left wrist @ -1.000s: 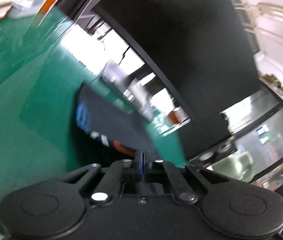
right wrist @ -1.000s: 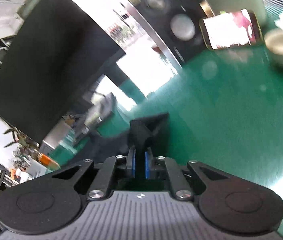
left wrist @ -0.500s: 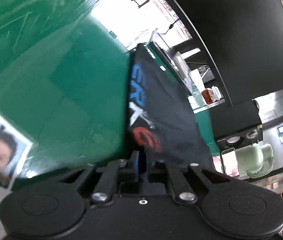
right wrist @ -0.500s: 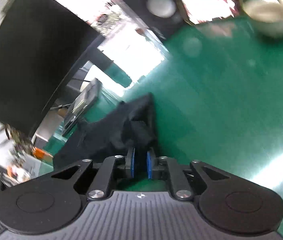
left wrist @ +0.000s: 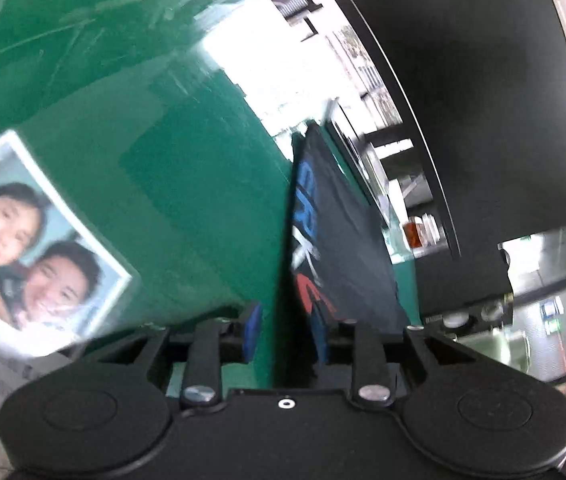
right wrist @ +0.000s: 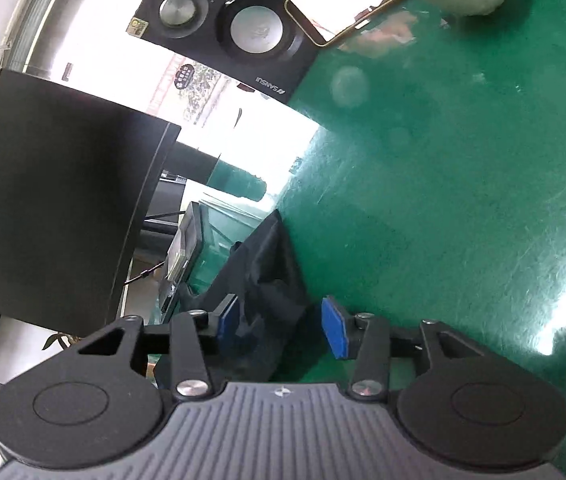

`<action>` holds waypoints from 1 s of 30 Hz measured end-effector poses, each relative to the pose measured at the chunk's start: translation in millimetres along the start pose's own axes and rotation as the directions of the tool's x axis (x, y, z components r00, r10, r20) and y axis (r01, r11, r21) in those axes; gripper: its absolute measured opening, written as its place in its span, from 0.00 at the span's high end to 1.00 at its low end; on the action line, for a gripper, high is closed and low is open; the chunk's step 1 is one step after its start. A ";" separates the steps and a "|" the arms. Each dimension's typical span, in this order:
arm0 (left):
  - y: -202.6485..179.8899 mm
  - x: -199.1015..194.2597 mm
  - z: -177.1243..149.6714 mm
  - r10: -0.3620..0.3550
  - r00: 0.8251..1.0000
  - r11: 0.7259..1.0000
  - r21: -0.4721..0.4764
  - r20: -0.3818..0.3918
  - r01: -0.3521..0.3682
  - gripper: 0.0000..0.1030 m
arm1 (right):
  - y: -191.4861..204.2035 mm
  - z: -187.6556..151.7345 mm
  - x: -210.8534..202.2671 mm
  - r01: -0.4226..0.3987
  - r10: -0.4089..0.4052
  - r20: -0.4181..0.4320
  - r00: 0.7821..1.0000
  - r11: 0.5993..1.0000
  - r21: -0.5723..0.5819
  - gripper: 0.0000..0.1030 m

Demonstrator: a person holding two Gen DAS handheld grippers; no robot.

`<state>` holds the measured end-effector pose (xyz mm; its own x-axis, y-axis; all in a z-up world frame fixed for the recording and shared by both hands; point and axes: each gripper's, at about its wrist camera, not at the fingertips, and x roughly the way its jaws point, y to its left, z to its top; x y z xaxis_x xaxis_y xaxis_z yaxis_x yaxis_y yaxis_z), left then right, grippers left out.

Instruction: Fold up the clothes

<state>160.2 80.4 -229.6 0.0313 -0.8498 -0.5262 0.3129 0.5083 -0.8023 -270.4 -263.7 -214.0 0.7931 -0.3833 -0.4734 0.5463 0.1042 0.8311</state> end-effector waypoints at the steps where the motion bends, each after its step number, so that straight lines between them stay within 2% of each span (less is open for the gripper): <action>1: -4.9 4.9 -1.7 -0.004 1.000 1.000 0.022 -0.016 0.005 0.71 | 2.3 -1.3 2.3 -0.003 0.003 -0.007 1.000 1.000 -0.010 0.55; 5: -14.1 16.0 -5.3 -0.029 0.998 0.998 0.050 -0.052 0.032 0.65 | 8.2 -5.0 7.9 -0.008 0.008 -0.014 1.000 0.999 -0.038 0.56; 14: -18.3 18.4 -10.4 -0.051 0.996 0.996 0.070 -0.067 0.055 0.51 | 6.4 -1.4 12.1 0.000 0.000 -0.006 1.000 0.998 -0.057 0.57; 16: -28.3 25.9 -15.2 -0.060 0.994 0.993 0.099 -0.091 0.069 0.44 | 6.7 -1.7 13.2 0.007 -0.008 -0.006 1.000 0.998 -0.068 0.67; 18: -42.5 34.3 -19.9 -0.059 0.994 0.986 0.148 -0.094 0.072 0.24 | 8.1 -2.8 13.9 0.011 -0.011 -0.004 1.000 0.996 -0.087 0.79; 19: -47.8 37.5 -20.9 -0.051 0.995 0.985 0.161 -0.091 0.065 0.24 | 8.9 -3.3 14.2 0.012 -0.013 -0.003 1.000 0.995 -0.096 0.83; 20: -53.0 40.8 -21.8 -0.043 0.995 0.983 0.174 -0.087 0.058 0.31 | 11.3 -3.9 13.2 0.016 -0.015 0.003 1.000 0.994 -0.110 0.87; 21: -57.3 43.1 -21.3 -0.039 0.995 0.980 0.190 -0.090 0.056 0.69 | 13.6 -4.4 12.2 0.019 -0.018 0.010 1.000 0.992 -0.124 0.89; 22: -61.4 45.2 -20.4 -0.036 0.995 0.977 0.207 -0.095 0.055 0.94 | 16.0 -5.0 11.1 0.022 -0.020 0.017 1.000 0.990 -0.138 0.92; 24: -69.6 49.4 -18.5 -0.029 0.994 0.969 0.241 -0.105 0.054 0.92 | 23.4 -5.1 7.2 0.020 -0.014 0.036 0.999 0.985 -0.169 0.92; 25: -76.5 47.1 -16.5 -0.053 0.994 0.964 0.256 -0.098 0.077 0.92 | 28.5 -5.0 4.3 0.020 -0.010 0.051 0.999 0.981 -0.191 0.92; 27: -90.4 33.3 -9.0 -0.131 0.989 0.955 0.261 -0.061 0.143 0.93 | 41.8 -2.8 -4.5 -0.001 0.020 0.078 0.997 0.974 -0.228 0.92; 30: -106.6 9.8 5.4 -0.235 0.972 0.941 0.251 -0.008 0.229 0.93 | 63.4 2.2 -20.0 -0.064 0.095 0.106 0.990 0.962 -0.267 0.93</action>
<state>132.2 17.2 -147.8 -0.0505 -0.9442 -0.3256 0.5393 0.2486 -0.8046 -252.2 -251.4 -151.2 0.8084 -0.4670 -0.3583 0.5465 0.3696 0.7515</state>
